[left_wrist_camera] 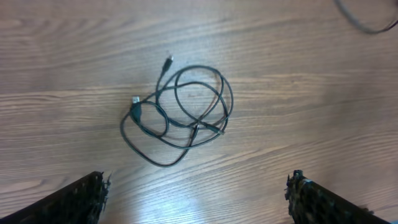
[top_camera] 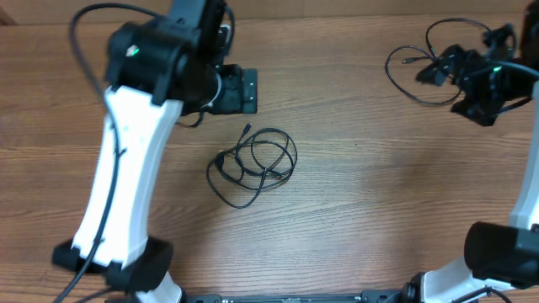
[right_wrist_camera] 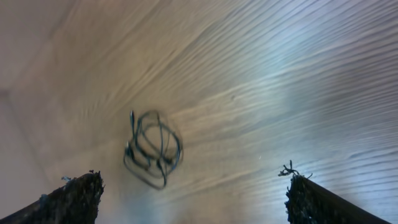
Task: Untangle cables
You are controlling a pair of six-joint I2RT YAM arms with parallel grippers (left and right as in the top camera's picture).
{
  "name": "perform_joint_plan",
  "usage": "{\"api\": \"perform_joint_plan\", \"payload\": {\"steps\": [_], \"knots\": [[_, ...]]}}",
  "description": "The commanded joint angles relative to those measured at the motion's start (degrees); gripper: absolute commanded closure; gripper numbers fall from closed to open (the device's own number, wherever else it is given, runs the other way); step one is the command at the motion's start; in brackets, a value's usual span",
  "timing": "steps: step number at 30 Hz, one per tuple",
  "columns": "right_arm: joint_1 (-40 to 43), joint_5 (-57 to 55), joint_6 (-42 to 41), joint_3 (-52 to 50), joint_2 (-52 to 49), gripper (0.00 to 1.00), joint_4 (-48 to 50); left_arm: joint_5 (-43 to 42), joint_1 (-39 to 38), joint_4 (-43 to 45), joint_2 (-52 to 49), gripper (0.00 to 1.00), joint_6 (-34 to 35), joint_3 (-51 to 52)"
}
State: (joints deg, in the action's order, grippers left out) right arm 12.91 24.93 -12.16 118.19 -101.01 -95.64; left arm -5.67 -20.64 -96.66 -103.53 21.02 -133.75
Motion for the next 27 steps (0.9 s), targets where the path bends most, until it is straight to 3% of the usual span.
{"api": "perform_joint_plan", "payload": {"steps": [1,8,14,18,24,27], "knots": [[-3.9,-1.9,2.0,0.2,3.4,0.04,-1.0,2.1,0.0,-0.2,3.7,0.04,0.5,0.0],[-11.5,-9.4,1.0,-0.9,3.6,0.00,1.2,2.7,0.0,-0.1,5.4,0.00,-0.5,0.2],[-12.6,-19.6,-7.4,-5.6,3.0,0.00,9.9,2.7,0.0,-0.1,4.2,0.00,-0.2,1.9],[-12.6,-16.6,-7.4,-10.3,2.9,0.00,15.3,2.8,0.0,-0.1,4.1,0.00,-0.2,3.1],[-13.0,-1.2,-7.1,-16.1,2.9,0.00,17.3,3.5,0.0,0.3,3.4,0.00,0.5,4.4],[-15.2,5.8,-2.1,-19.6,2.9,0.00,17.3,6.8,0.0,0.3,3.2,0.00,4.0,5.9]]}}
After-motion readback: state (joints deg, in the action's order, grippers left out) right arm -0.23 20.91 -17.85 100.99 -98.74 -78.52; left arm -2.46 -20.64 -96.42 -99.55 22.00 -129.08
